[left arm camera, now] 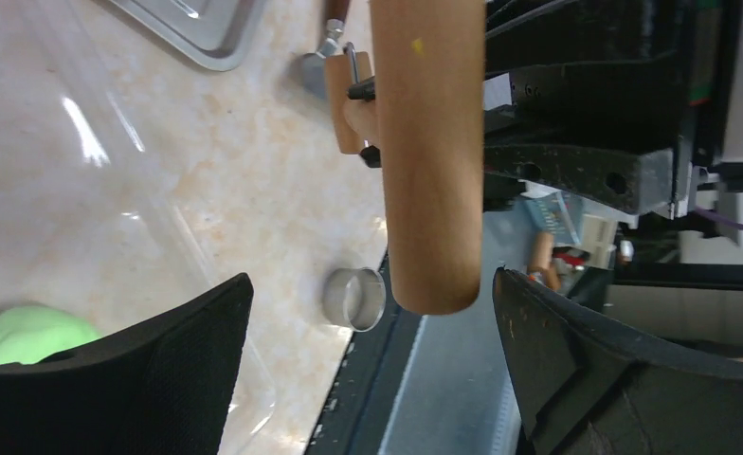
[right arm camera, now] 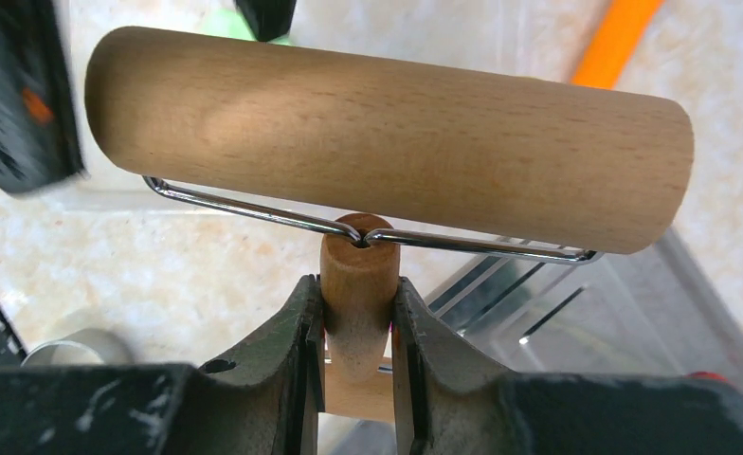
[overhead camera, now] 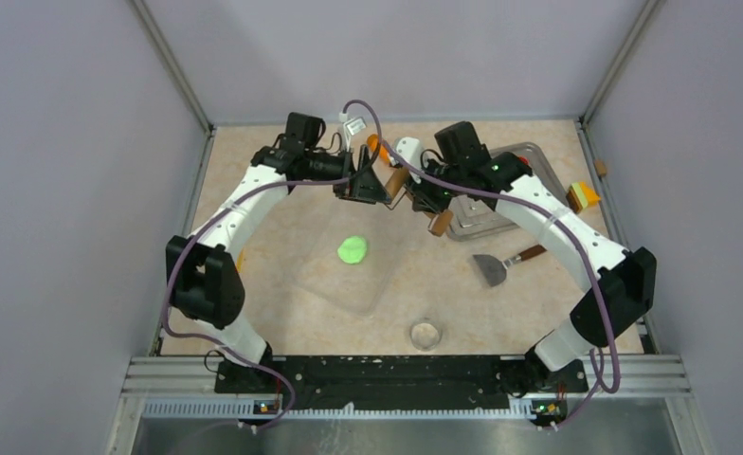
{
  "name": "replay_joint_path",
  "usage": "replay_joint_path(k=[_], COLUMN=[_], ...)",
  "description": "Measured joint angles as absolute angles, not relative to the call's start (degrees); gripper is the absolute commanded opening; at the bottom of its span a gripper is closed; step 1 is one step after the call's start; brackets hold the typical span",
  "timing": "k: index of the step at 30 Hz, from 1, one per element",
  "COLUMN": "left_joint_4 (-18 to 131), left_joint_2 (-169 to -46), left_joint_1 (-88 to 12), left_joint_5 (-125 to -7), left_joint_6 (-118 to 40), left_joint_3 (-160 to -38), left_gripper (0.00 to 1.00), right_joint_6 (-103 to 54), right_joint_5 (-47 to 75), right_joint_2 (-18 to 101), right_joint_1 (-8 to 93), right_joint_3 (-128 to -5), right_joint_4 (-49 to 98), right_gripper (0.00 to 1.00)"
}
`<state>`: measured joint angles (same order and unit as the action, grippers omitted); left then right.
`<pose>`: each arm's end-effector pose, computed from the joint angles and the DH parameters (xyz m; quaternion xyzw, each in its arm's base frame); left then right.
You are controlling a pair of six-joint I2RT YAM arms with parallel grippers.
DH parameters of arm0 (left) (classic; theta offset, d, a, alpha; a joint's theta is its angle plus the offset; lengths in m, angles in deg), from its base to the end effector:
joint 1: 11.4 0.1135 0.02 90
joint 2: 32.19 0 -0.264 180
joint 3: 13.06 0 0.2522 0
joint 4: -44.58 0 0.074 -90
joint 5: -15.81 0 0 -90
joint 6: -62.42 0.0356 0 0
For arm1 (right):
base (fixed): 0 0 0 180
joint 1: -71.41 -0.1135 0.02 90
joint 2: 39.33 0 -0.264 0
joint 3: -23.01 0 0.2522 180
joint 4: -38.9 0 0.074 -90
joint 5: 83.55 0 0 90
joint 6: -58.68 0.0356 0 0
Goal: Roll out the dumpling wrappers from the dough
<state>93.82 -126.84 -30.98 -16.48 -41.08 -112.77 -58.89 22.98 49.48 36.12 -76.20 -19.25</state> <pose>0.3285 -0.1488 0.3340 0.2304 0.7957 -0.5232 0.2003 0.2678 0.2020 0.3429 -0.5256 0.7607 0.1578 0.3468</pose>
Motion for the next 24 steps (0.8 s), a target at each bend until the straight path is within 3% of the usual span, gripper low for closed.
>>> replay_joint_path(k=[7,12,15,21,22,24], left_joint_4=[85.7,80.9,79.6,79.2,78.9,77.8], left_joint_2=[-130.9,-132.1,-133.1,-134.1,-134.1,-134.1], left_joint_1=[-31.0,-31.0,-31.0,-31.0,-31.0,-31.0], left_joint_5=[-9.0,-7.6,-7.6,-7.2,-6.9,-6.1], left_joint_6=[-52.7,-57.7,-58.5,-58.8,-58.6,-58.6], left_joint_3=[-112.5,-112.0,-112.0,-111.8,-111.7,-111.3], left_gripper=[0.98,0.83,0.70,0.33,0.27,0.11], right_joint_6=[-60.7,-60.8,-60.7,-60.0,-59.8,-59.3], right_joint_5=[20.5,20.0,20.0,19.4,19.3,19.3], right_joint_2=[50.5,52.2,52.3,52.3,52.3,52.3], right_joint_1=[35.2,34.6,34.4,34.4,34.4,34.4], right_joint_3=[-79.0,-79.4,-79.4,-80.1,-80.1,-80.1], right_joint_4=[-17.7,-17.7,-17.7,-18.0,-18.2,-18.2], right_gripper=[0.00,0.00,0.00,0.00,0.03,0.19])
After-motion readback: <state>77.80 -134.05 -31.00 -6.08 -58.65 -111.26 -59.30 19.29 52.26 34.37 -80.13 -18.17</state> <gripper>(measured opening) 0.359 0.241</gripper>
